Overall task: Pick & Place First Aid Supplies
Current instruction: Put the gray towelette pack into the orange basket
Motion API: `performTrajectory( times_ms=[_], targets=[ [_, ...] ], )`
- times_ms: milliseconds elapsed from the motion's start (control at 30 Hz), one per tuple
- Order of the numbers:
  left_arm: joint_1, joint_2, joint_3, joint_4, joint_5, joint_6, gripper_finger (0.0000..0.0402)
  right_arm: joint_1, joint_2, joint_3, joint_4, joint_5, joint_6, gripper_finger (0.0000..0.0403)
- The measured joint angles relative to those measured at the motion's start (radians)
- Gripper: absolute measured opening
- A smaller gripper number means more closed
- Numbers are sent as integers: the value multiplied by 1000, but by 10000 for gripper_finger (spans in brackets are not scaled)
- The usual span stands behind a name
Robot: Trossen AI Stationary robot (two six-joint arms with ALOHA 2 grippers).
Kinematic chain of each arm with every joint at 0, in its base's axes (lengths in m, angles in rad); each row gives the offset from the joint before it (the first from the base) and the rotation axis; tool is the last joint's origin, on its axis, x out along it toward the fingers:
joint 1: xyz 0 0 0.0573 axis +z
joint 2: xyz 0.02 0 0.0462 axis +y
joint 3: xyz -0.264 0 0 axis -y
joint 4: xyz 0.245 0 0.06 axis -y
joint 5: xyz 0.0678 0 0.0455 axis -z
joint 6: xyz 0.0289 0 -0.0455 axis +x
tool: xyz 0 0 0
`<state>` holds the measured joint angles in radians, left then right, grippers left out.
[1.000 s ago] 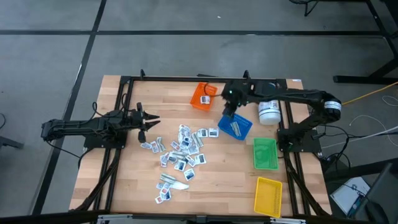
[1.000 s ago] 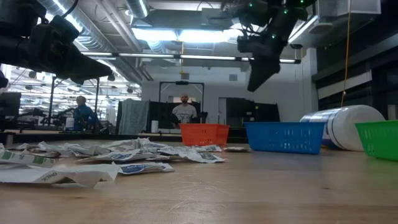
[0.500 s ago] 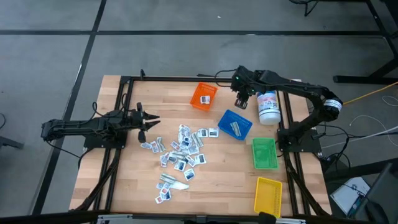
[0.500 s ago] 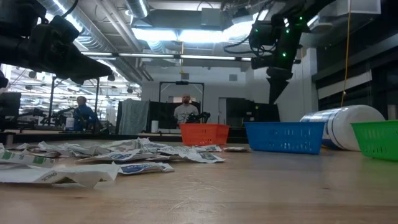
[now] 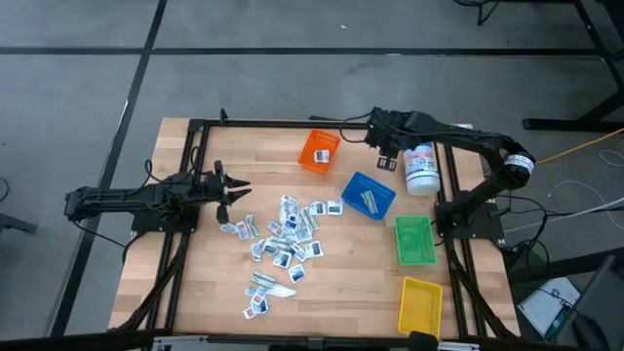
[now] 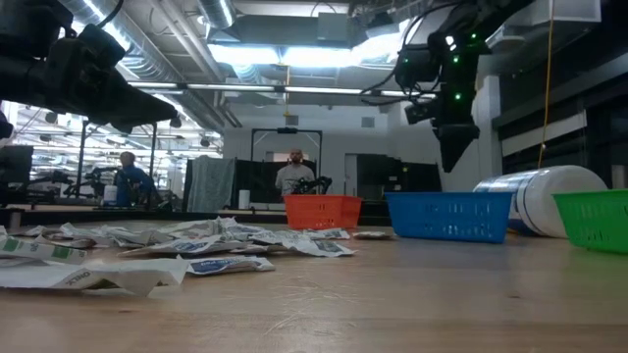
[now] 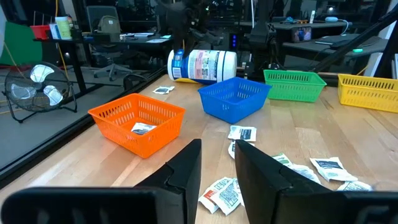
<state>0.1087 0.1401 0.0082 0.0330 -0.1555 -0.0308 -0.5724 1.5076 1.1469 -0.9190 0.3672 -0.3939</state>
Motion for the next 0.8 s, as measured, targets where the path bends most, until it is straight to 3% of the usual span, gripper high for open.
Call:
performTrajectory(
  times_ms=[267, 500, 800],
  targets=[
    [0, 0, 0, 0, 0, 0, 94, 0, 119, 0, -11, 10, -90, 129],
    [0, 0, 0, 0, 0, 0, 93, 0, 215, 0, -13, 129, -203, 129],
    [0, 0, 0, 0, 0, 0, 95, -48, 239, 14, 22, 93, -238, 129]
  ],
)
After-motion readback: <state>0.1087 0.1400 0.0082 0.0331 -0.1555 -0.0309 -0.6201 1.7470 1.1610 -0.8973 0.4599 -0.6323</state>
